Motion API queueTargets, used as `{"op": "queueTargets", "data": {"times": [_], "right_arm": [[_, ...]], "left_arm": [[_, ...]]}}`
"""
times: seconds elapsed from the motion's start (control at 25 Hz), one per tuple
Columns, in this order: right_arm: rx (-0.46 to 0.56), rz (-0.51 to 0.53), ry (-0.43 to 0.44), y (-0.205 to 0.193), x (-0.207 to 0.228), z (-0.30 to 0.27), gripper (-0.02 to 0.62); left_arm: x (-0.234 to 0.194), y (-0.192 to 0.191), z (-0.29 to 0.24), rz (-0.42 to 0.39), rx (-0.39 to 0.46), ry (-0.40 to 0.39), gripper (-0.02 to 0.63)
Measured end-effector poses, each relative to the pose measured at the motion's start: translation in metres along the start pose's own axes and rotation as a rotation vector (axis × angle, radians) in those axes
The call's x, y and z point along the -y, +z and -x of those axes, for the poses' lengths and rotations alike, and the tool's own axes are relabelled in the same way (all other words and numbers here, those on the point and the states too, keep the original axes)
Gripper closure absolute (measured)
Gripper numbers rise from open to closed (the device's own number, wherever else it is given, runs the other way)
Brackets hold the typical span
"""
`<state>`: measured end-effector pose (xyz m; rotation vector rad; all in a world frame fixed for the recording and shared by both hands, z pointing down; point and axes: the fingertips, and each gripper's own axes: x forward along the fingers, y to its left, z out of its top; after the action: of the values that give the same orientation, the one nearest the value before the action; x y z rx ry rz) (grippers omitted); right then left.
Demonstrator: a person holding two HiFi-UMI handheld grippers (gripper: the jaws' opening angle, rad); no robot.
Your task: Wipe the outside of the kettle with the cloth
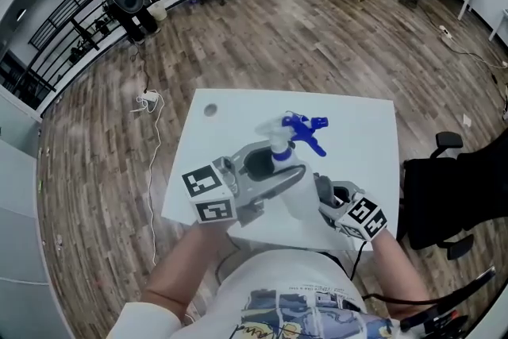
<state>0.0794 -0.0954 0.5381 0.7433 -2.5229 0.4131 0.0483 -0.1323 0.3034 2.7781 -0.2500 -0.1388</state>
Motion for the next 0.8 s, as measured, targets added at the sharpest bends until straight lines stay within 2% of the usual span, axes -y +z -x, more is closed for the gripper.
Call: {"op": "queueTargets", "data": {"times": [0.56, 0.8], "right_arm": [[-0.080, -0.079, -0.013, -0.028, -0.022, -0.009, 0.462], [-0.098, -0.122, 0.008, -0.031, -0.041, -0.013, 0.462]], "left_arm": [[-0.022, -0.011, -0.001, 0.001, -0.031, 0.022, 0.388], [-0.037, -0.008, 0.002, -0.016, -0.036, 0.041, 0.388]]}}
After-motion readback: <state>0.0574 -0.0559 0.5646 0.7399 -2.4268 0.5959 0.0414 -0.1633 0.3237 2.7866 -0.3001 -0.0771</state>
